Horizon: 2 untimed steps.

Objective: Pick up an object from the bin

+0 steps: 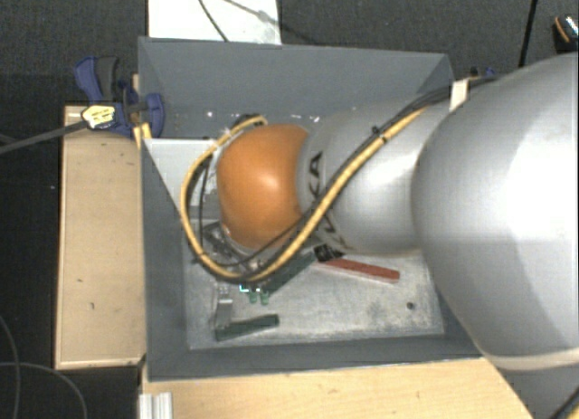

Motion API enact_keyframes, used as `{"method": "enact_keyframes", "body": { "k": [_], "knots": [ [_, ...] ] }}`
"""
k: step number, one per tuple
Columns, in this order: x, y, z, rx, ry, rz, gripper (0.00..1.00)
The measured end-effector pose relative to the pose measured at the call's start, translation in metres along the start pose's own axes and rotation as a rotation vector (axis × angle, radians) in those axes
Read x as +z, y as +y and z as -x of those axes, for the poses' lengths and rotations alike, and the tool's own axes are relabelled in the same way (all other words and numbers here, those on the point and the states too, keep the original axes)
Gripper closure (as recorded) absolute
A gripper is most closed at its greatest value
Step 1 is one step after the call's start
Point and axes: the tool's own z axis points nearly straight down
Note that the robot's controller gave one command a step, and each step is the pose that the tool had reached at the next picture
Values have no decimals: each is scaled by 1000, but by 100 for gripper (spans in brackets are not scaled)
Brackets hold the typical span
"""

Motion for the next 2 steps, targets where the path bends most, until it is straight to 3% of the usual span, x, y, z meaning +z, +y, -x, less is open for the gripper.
{"method": "enact_keyframes", "body": {
  "k": [1,2],
  "knots": [
    [58,-66,-21,-84,-8,0,0],
    [57,-63,-21,-83,-9,2,100]
  ]
}}
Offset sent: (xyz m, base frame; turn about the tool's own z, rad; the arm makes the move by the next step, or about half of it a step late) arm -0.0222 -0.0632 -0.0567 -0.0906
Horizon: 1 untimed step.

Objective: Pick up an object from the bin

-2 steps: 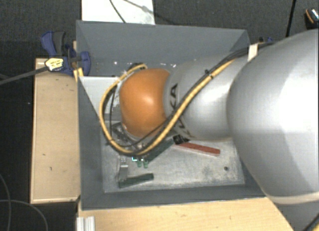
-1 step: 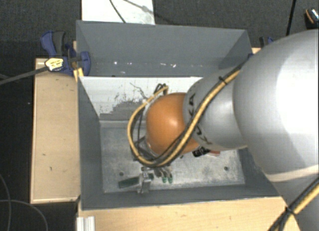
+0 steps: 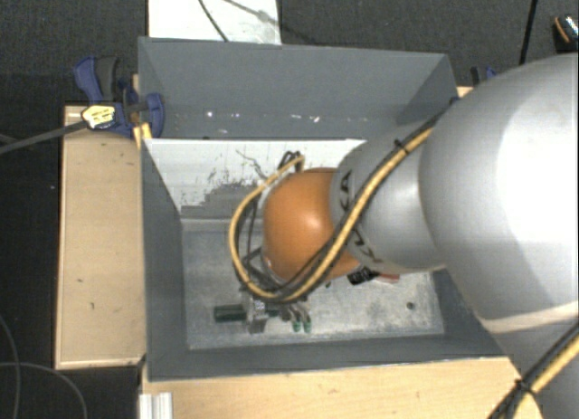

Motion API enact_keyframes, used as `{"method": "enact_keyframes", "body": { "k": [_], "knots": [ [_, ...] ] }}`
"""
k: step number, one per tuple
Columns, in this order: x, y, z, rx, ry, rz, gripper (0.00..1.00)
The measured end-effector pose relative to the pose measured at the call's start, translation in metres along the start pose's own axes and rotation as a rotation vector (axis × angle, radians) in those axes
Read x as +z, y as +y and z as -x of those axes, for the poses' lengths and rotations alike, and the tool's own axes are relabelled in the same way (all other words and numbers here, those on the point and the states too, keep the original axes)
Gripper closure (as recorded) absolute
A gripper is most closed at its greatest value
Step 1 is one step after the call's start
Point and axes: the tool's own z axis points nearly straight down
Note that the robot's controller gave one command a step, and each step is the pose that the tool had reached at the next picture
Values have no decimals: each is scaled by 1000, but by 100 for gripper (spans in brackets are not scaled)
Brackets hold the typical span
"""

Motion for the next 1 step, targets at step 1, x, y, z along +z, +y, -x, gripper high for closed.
{"method": "enact_keyframes", "body": {
  "k": [1],
  "knots": [
    [-177,40,18,-99,-9,2,100]
  ]
}}
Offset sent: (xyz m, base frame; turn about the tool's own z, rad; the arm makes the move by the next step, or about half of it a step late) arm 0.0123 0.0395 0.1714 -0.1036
